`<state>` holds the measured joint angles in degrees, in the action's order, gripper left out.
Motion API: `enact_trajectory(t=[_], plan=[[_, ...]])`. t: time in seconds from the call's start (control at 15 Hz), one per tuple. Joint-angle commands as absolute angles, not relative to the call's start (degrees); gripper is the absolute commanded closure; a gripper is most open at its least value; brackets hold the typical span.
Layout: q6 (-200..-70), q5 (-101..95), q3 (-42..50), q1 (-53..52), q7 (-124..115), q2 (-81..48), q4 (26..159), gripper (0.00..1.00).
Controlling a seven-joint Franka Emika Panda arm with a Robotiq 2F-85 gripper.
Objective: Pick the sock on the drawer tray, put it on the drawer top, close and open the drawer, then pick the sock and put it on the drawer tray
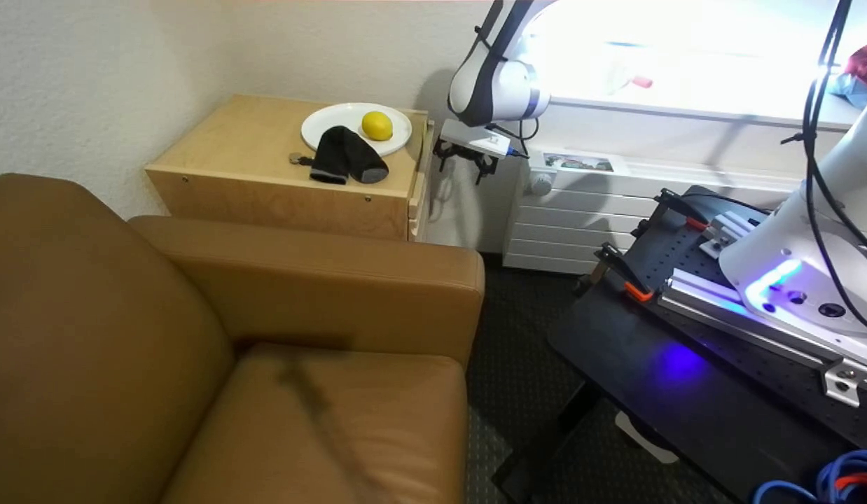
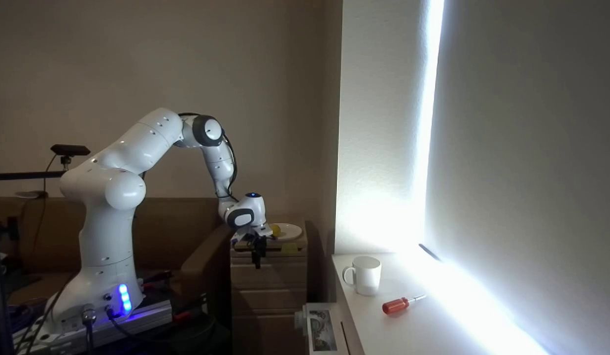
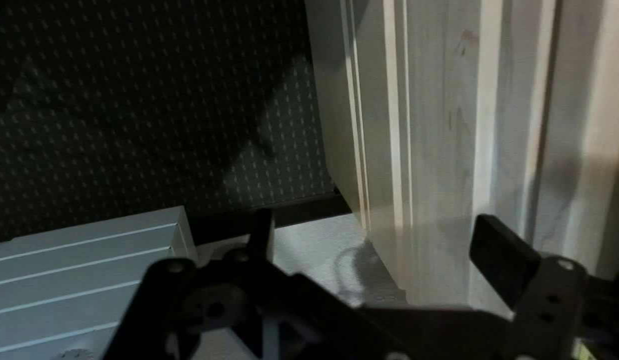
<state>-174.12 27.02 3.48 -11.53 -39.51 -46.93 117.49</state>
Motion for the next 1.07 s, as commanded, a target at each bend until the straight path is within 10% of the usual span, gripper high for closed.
enact_trajectory(t=[0.0, 0.4, 1.0], plan=[[-174.21, 26.87, 1.33, -8.22, -38.03, -42.42, 121.13, 0.0], [-176.05, 29.21, -13.55, 3.45, -28.19, -37.33, 125.19, 0.0], [-176.4, 29.27, -9.36, -2.57, -32.3, -42.07, 119.25, 0.0]])
